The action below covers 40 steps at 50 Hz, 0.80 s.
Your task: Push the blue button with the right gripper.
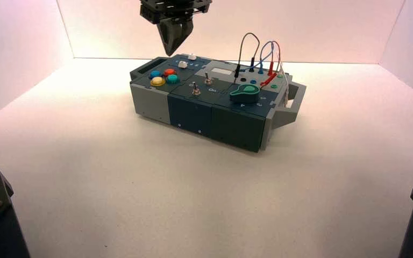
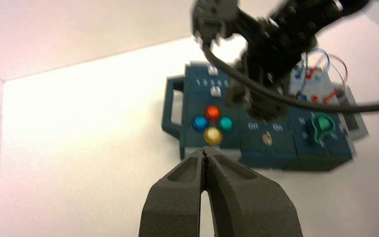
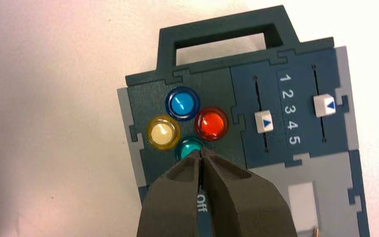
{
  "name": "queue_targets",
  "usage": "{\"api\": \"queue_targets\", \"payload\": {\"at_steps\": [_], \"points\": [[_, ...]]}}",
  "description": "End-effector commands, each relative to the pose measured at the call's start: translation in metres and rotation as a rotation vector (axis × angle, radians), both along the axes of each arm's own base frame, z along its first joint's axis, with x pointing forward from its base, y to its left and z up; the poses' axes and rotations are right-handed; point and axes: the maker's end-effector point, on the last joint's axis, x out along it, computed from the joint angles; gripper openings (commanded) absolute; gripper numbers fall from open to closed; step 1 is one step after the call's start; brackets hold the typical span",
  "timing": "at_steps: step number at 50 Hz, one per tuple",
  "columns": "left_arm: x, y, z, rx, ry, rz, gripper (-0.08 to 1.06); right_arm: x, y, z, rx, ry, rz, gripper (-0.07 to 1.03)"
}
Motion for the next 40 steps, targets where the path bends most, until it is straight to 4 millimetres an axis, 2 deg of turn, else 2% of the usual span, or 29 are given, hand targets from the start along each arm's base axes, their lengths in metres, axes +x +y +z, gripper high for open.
{"api": "queue_targets", "payload": {"at_steps": [1,20,40], "points": [[0.001,0.000,0.015,0.000,-0.014,-0.004,-0.03,0.007,0.012,0.023,0.034,-0.039,0.024,-0.02],[-0.007,-0.001,0.017,0.024,0.042,-0.040,-0.03,0.012,0.033,0.014,0.007,-0.028,0.086,-0.02],[-0.015,-0.002,0.015,0.034,0.092,-0.061,-0.03,0.022,0.043,0.006,-0.001,-0.031,0.114,-0.02]]}}
